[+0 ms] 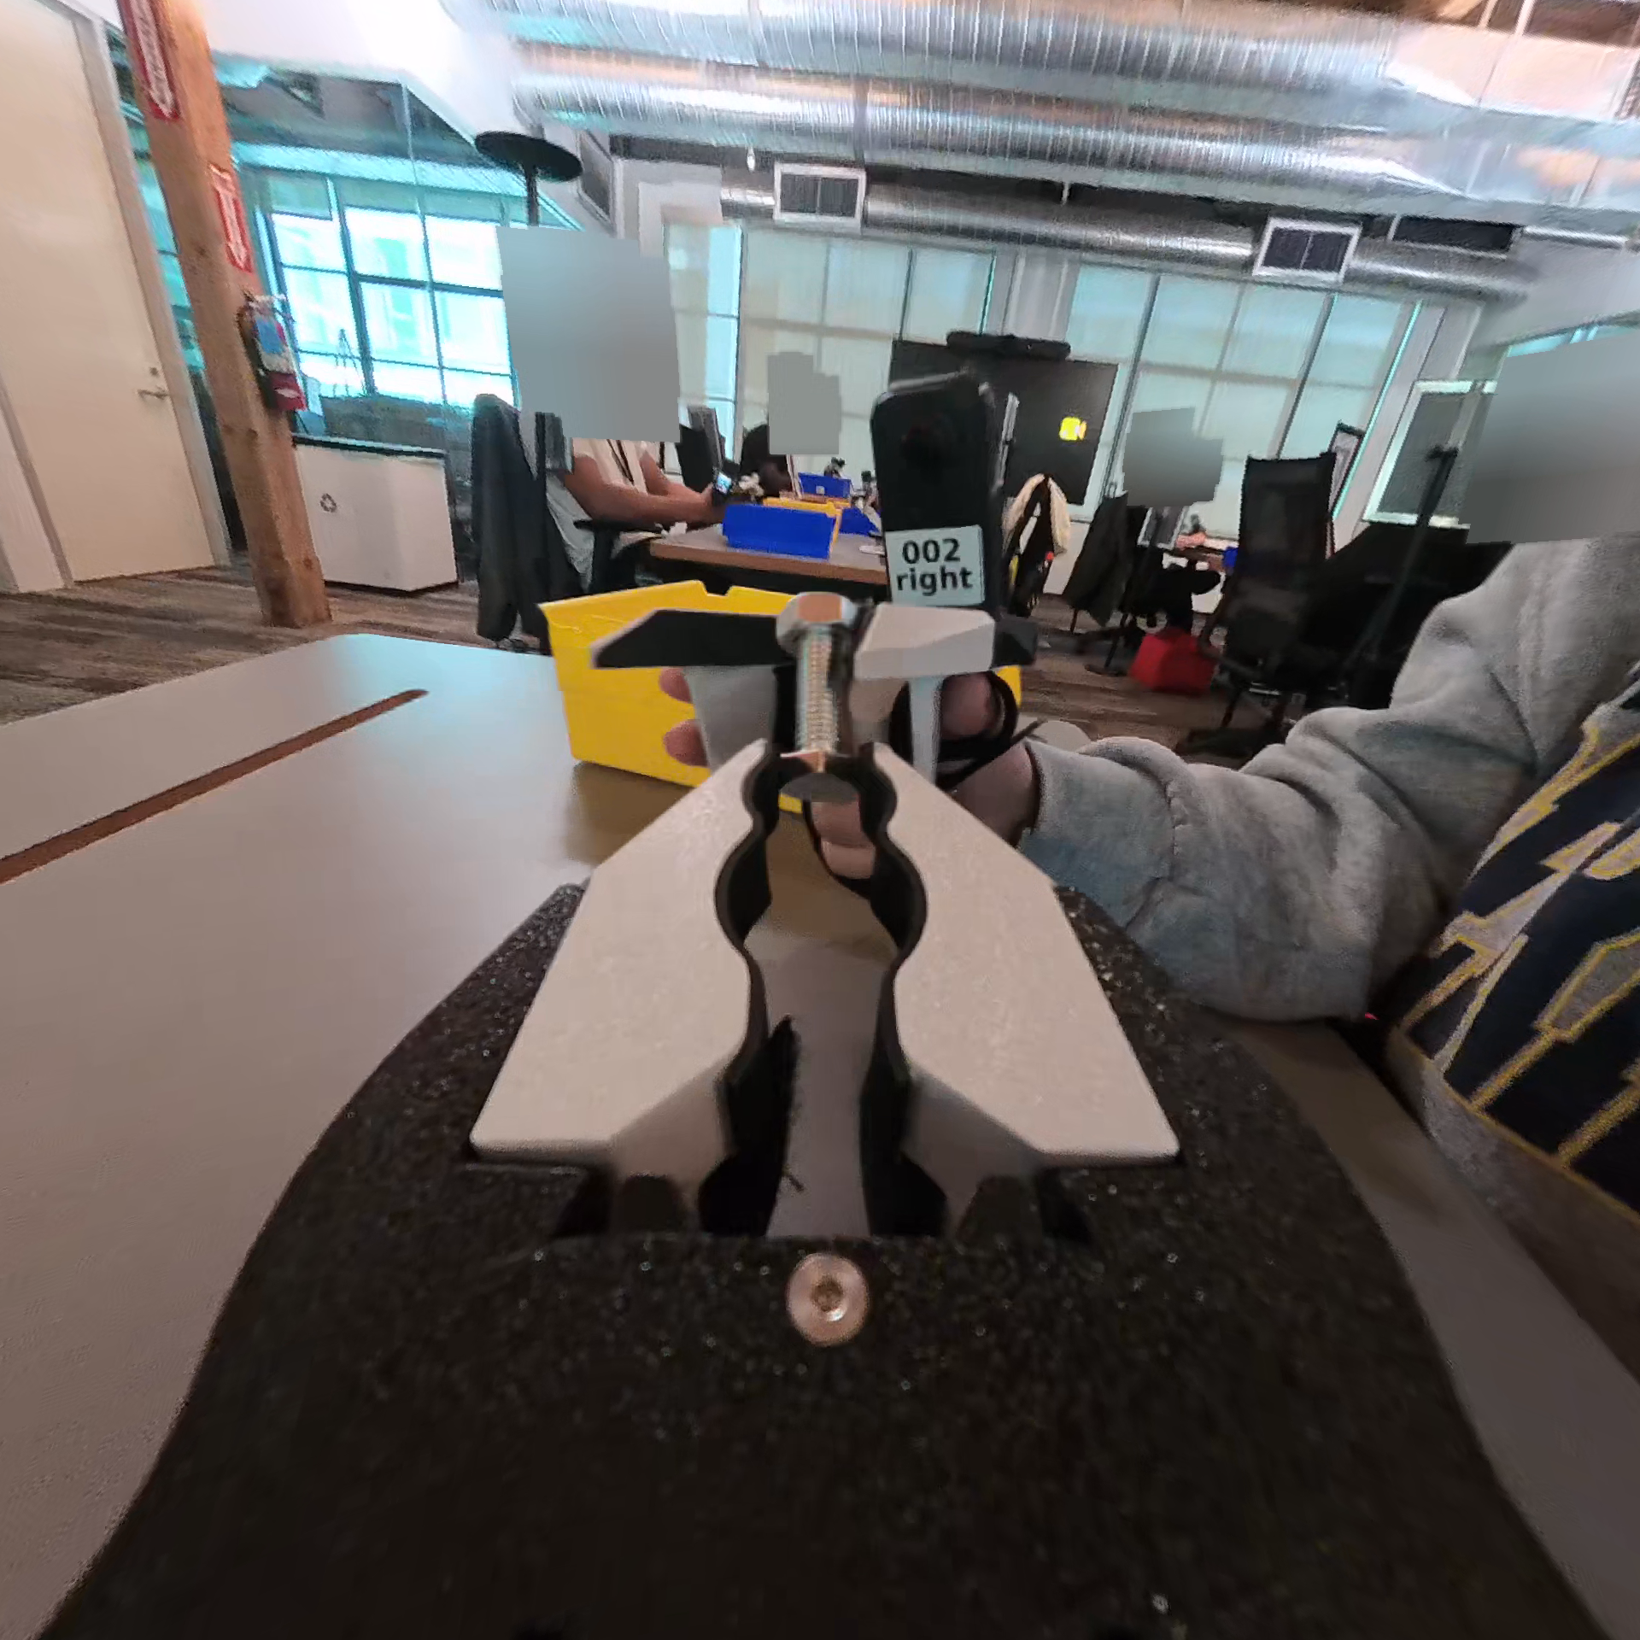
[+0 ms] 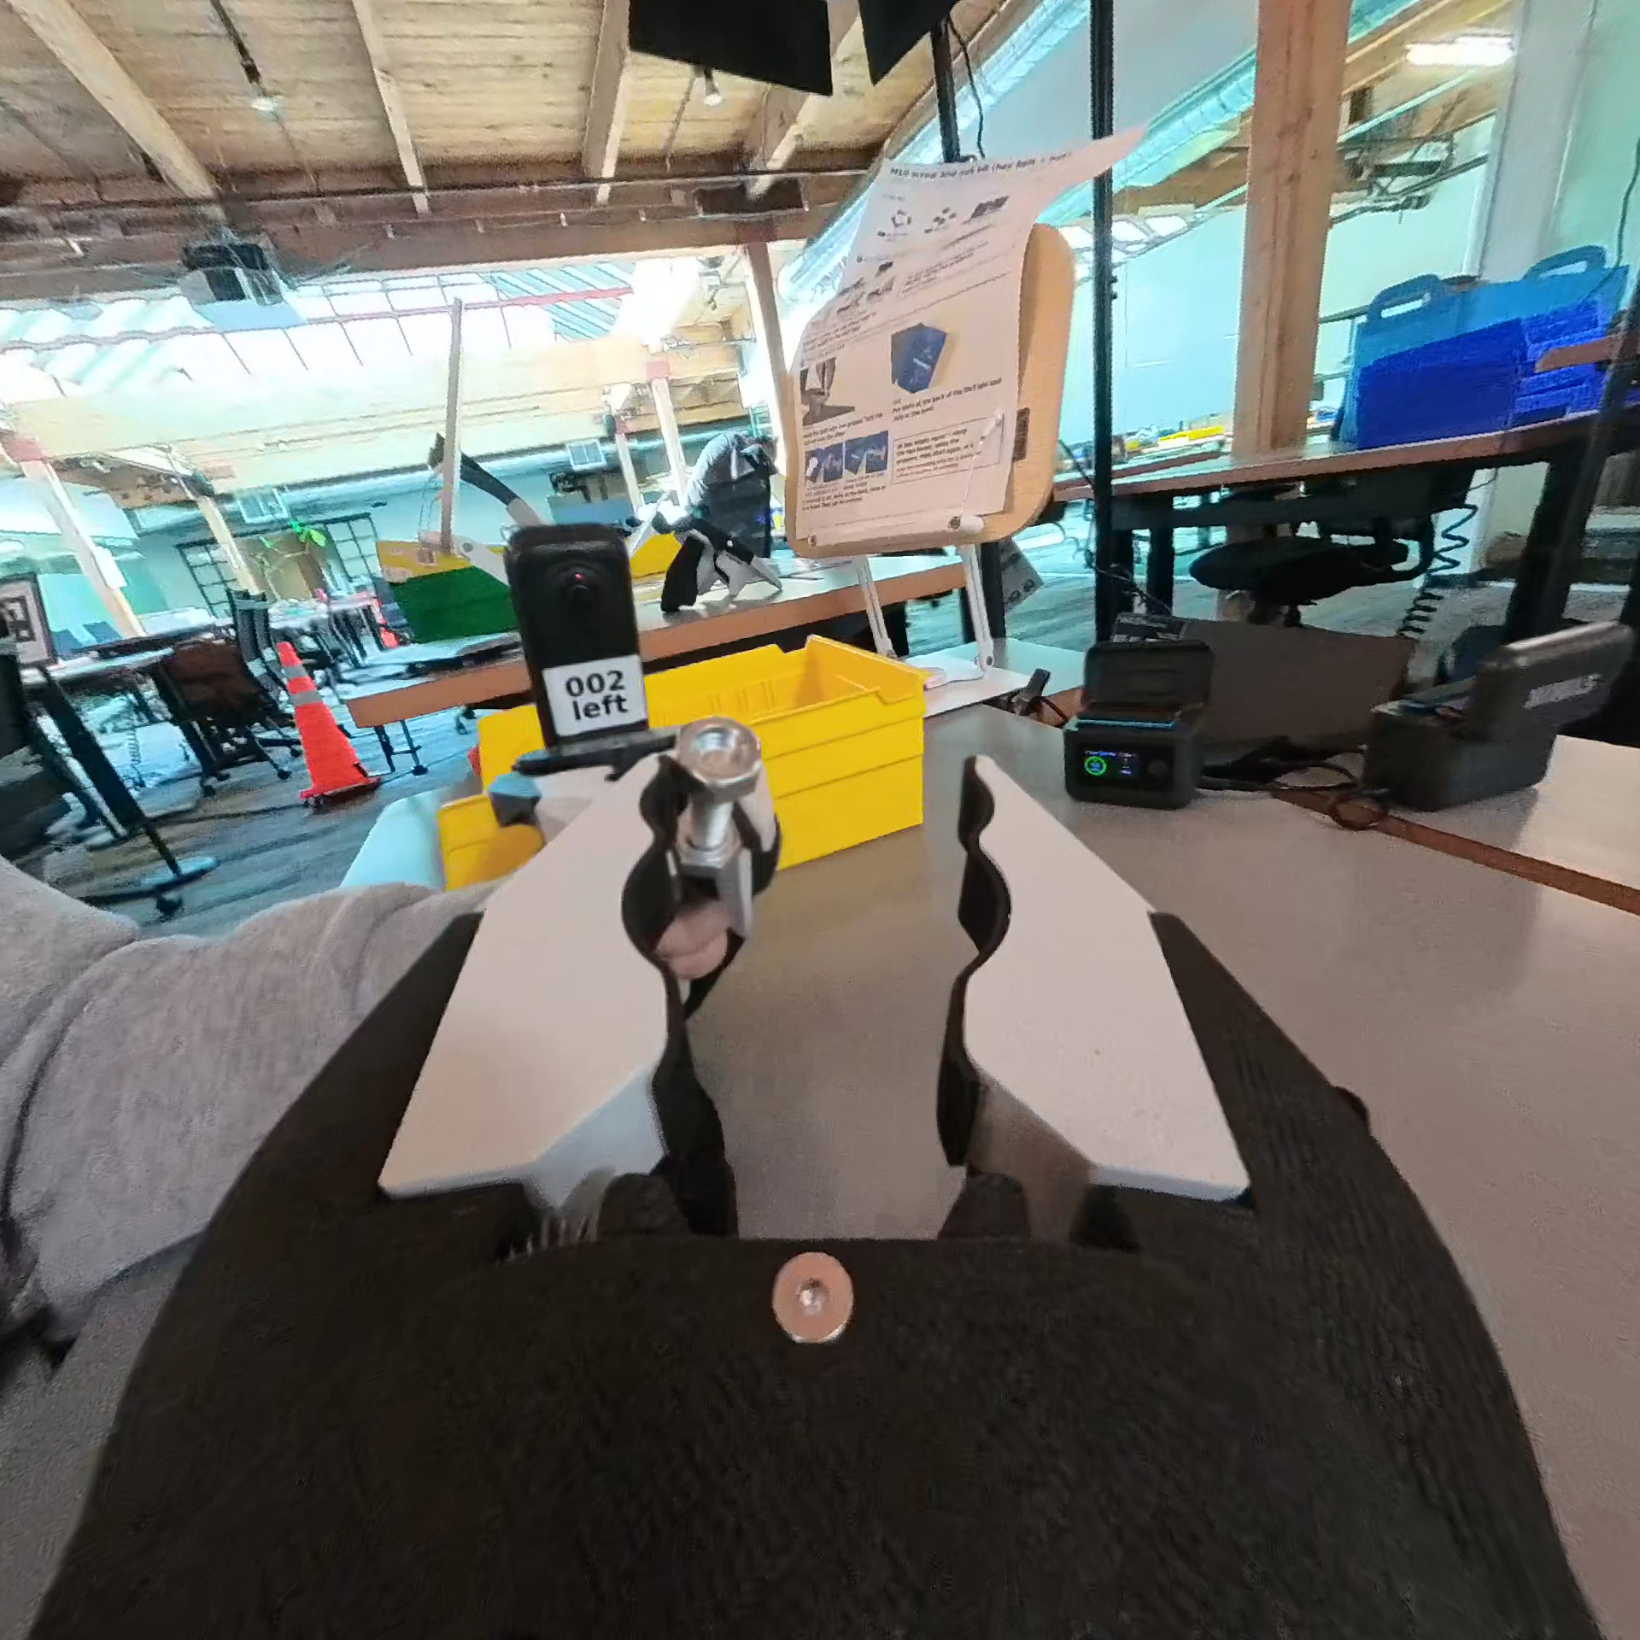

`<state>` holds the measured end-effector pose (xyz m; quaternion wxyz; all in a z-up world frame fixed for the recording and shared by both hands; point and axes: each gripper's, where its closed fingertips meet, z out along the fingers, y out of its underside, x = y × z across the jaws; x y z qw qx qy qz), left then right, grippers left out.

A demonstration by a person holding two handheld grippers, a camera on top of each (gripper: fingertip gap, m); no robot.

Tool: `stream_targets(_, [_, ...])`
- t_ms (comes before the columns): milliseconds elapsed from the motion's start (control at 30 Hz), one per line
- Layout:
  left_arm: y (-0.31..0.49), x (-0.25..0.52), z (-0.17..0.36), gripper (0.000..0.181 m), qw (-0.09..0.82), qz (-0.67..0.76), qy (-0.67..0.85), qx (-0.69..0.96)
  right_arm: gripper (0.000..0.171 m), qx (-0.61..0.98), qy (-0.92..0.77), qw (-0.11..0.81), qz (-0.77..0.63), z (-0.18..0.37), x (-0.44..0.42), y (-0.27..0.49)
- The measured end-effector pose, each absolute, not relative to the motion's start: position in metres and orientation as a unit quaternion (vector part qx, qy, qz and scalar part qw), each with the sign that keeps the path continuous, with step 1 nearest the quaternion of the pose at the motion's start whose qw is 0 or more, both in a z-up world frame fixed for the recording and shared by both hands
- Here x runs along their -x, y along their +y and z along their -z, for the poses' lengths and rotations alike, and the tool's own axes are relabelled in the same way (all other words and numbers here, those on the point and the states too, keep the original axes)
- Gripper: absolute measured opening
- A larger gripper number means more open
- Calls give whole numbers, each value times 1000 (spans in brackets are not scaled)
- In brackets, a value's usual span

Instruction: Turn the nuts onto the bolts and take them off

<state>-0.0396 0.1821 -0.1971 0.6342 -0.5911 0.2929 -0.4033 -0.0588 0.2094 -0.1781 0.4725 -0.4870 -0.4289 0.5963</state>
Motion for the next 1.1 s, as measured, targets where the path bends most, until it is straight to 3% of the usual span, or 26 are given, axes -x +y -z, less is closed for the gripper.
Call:
stream_targets(300, [183, 31, 201, 16, 630, 397, 301, 596, 16, 438, -435, 439, -652, 168, 57, 187])
stream_targets(500, [162, 21, 192, 16, 530, 579, 281, 552, 16, 375, -469, 422, -679, 160, 47, 166])
stream_targets(633, [182, 29, 197, 16, 571, 522, 247, 584, 16, 426, -447, 447, -647, 168, 53, 187])
stream_targets(667, [188, 32, 203, 20, 581, 485, 250, 604, 16, 444, -442, 452, -635, 172, 55, 193])
stream_targets(733, [201, 40, 210, 61, 607, 404, 243, 640, 16, 477, -434, 464, -607, 181, 60, 204])
stream_targets(800, [211, 48, 216, 73, 631, 316, 246, 664, 16, 497, -429, 473, -588, 187, 63, 211])
stream_targets(967, [216, 48, 219, 47, 667, 159, 272, 675, 16, 516, -423, 482, -568, 192, 68, 214])
stream_targets(1100, [221, 42, 233, 35, 644, 105, 292, 699, 16, 514, -421, 482, -571, 191, 70, 211])
